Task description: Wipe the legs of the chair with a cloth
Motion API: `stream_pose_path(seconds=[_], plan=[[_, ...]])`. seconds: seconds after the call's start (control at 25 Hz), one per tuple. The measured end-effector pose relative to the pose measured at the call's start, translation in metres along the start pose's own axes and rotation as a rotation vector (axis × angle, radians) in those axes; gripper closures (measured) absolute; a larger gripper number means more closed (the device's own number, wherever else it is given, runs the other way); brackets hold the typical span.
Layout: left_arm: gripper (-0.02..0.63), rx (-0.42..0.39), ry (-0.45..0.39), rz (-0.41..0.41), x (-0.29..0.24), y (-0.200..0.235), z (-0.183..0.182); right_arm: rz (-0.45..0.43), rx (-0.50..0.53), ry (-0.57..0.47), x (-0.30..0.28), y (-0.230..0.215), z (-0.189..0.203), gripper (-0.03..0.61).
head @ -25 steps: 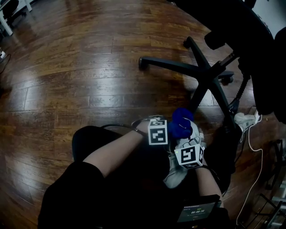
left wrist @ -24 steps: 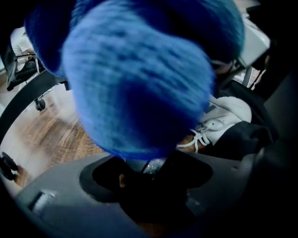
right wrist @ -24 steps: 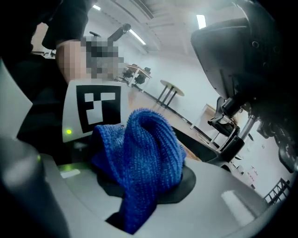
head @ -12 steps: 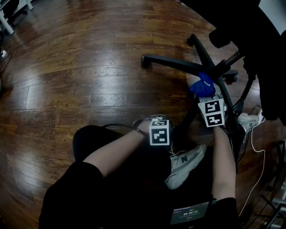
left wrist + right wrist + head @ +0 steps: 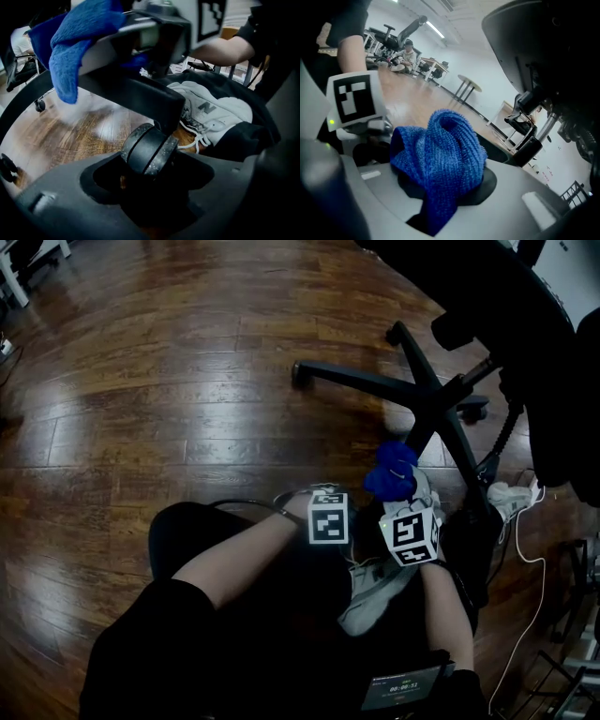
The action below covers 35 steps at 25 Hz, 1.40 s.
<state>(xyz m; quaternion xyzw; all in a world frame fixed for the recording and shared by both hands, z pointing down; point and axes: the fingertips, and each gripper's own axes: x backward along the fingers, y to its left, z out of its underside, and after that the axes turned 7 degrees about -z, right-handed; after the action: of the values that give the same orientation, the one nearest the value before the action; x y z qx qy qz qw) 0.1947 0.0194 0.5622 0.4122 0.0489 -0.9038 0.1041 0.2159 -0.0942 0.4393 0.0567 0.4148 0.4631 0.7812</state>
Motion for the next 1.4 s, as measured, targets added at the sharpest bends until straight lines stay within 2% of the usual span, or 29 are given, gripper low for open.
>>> stream_pose_path(seconds=[0.16, 0.48, 0.88, 1.0, 1.2, 1.28, 1.4], plan=[[0.258, 0.001, 0.0, -0.001, 0.0, 0.0, -0.001, -0.012, 0.01, -0.012, 0.013, 0.037, -0.001, 0.483], [0.258, -0.003, 0.004, 0.0, 0.0, 0.0, -0.001, -0.046, 0.018, -0.029, 0.008, 0.031, -0.004, 0.482], [0.258, 0.004, -0.002, 0.007, 0.001, 0.0, -0.001, 0.105, -0.11, -0.007, -0.032, -0.101, 0.008, 0.482], [0.258, 0.005, -0.009, 0.009, 0.001, 0.001, -0.002, 0.129, -0.142, -0.009, -0.036, -0.121, 0.008, 0.482], [0.258, 0.008, -0.011, 0.007, 0.001, 0.0, -0.002, 0.166, -0.159, -0.018, -0.029, -0.109, 0.009, 0.482], [0.258, 0.01, -0.012, 0.004, 0.0, 0.001, -0.002, 0.142, -0.156, -0.02, -0.023, -0.091, 0.009, 0.482], [0.258, 0.007, -0.009, 0.0, 0.0, 0.001, -0.002, 0.091, -0.1, -0.005, -0.013, -0.046, 0.006, 0.482]])
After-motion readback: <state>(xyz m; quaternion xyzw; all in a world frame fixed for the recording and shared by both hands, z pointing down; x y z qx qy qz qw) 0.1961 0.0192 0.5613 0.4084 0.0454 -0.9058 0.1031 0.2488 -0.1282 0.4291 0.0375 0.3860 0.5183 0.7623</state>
